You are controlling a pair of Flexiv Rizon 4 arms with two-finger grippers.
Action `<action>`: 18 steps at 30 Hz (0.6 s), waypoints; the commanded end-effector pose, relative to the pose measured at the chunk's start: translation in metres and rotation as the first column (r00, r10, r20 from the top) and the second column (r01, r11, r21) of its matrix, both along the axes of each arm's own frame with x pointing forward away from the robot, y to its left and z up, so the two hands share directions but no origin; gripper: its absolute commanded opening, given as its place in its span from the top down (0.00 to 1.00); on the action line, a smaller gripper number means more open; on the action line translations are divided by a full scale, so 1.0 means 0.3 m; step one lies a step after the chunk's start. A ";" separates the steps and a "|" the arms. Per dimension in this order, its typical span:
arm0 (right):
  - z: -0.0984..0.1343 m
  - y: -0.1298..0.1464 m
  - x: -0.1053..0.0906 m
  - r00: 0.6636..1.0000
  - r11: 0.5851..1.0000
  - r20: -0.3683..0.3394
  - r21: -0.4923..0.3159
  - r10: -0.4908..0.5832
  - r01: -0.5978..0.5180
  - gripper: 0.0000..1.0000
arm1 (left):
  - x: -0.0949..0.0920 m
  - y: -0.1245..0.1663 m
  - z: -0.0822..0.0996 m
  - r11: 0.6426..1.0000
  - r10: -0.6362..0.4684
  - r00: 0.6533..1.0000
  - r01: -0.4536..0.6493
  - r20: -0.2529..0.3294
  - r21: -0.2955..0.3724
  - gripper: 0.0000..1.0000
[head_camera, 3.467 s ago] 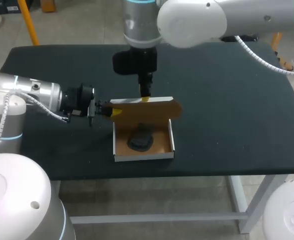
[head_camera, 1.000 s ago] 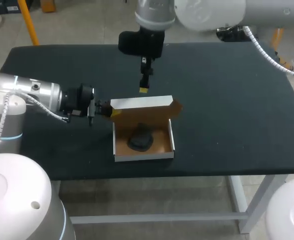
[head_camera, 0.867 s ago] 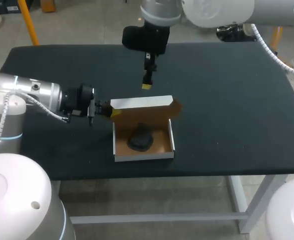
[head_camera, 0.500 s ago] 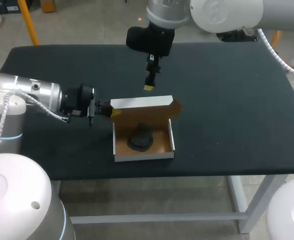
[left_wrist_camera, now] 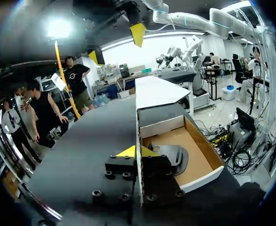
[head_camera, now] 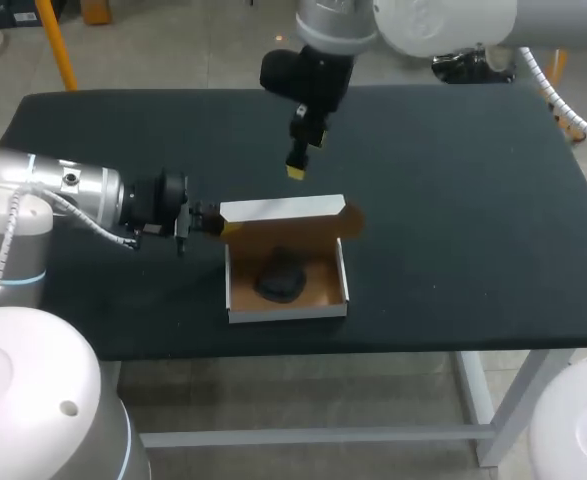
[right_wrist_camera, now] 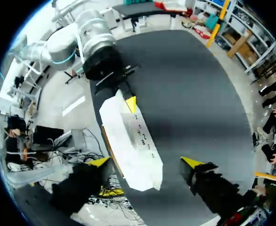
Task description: Assemble the packaging by folding the flat box into shape, placing the metal phone stand inside, and closing the box properly
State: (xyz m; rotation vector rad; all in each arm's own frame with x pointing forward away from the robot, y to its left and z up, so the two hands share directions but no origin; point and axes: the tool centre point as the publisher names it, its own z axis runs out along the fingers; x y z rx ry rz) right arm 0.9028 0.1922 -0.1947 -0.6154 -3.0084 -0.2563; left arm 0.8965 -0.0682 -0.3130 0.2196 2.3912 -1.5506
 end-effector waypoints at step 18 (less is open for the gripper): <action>-0.005 -0.051 -0.041 0.956 0.964 -0.125 0.003 -0.264 0.266 0.00 | -0.073 0.005 -0.046 0.997 -0.003 0.964 -0.017 0.265 0.073 1.00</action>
